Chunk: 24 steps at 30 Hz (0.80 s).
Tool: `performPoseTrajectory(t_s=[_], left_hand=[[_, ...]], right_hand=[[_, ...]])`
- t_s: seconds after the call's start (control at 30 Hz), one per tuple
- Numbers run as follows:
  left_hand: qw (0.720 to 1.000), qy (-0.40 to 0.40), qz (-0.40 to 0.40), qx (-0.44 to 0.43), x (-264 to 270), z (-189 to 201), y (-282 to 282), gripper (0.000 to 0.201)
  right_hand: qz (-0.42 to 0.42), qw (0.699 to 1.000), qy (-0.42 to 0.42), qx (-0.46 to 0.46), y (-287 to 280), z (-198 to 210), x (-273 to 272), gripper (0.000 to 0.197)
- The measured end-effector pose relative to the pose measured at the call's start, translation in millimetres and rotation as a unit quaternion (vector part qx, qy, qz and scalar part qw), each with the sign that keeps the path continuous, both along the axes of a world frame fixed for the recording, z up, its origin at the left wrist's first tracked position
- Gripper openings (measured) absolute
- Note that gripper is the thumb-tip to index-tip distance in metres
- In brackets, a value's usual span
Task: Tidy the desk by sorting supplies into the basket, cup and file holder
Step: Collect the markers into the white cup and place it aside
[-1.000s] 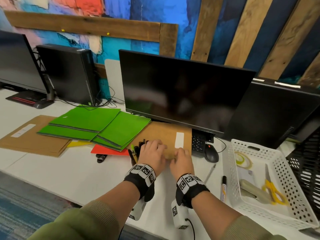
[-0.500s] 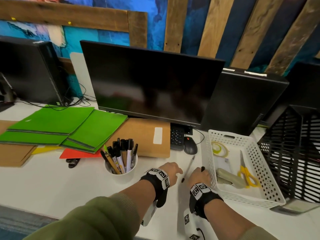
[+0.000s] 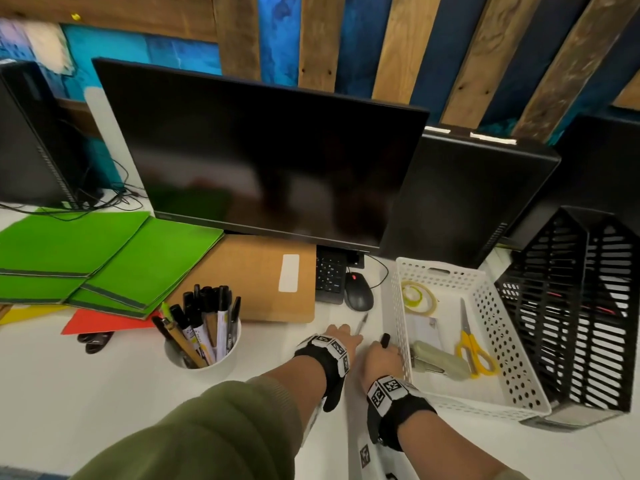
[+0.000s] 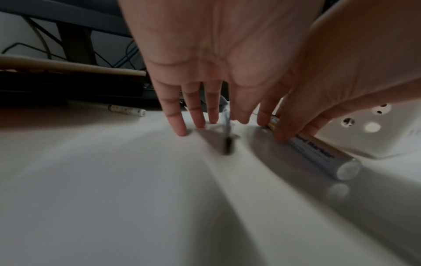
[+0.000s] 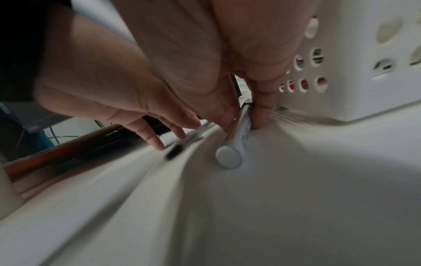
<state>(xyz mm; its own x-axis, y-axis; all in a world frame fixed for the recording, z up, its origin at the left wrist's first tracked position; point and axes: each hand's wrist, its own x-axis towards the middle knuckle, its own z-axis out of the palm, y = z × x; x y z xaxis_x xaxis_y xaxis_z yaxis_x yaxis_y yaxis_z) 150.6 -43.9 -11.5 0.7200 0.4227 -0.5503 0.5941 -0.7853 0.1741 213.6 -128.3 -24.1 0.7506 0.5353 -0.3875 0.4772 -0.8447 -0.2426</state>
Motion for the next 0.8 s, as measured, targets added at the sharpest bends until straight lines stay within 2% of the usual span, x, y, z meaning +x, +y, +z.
performPoseTrajectory(t_s=[0.1, 0.17, 0.27, 0.4, 0.47, 0.53, 0.67, 0.73, 0.8], left_hand=[[0.998, -0.039, 0.029, 0.040, 0.3, 3.3, -0.1, 0.032], [0.997, -0.043, 0.057, 0.042, -6.0, 6.0, 1.8, 0.028], [0.996, -0.029, 0.085, 0.028, -18.6, 9.4, 4.9, 0.026], [0.985, -0.060, 0.163, -0.007, -42.1, 13.5, 6.7, 0.039], [0.976, -0.087, 0.197, -0.032, -54.3, 17.4, 7.1, 0.045], [0.968, -0.118, 0.218, -0.046, -64.8, 24.6, 7.7, 0.053], [0.951, -0.190, 0.240, -0.052, -77.4, 45.2, 6.1, 0.080], [0.946, -0.220, 0.235, -0.032, -86.0, 56.7, 6.7, 0.088], [0.938, -0.256, 0.233, -0.010, -97.5, 68.8, 9.6, 0.087]], right_hand=[[0.011, 1.000, 0.018, 0.016, 1.5, -2.5, -0.4, 0.039], [-0.005, 0.999, 0.024, 0.020, 1.1, 0.1, -3.0, 0.040], [0.035, 0.999, -0.012, -0.006, 1.9, 5.9, -7.4, 0.047], [0.049, 0.999, 0.009, 0.017, 7.6, 10.5, -15.1, 0.035], [0.047, 0.997, 0.024, 0.047, 13.4, 15.7, -21.8, 0.036], [0.047, 0.993, 0.044, 0.095, 19.6, 22.3, -30.8, 0.044], [0.059, 0.977, 0.073, 0.190, 30.6, 41.1, -51.2, 0.074], [0.071, 0.970, 0.070, 0.220, 36.6, 51.2, -63.1, 0.080], [0.078, 0.961, 0.069, 0.255, 42.5, 60.1, -73.8, 0.081]])
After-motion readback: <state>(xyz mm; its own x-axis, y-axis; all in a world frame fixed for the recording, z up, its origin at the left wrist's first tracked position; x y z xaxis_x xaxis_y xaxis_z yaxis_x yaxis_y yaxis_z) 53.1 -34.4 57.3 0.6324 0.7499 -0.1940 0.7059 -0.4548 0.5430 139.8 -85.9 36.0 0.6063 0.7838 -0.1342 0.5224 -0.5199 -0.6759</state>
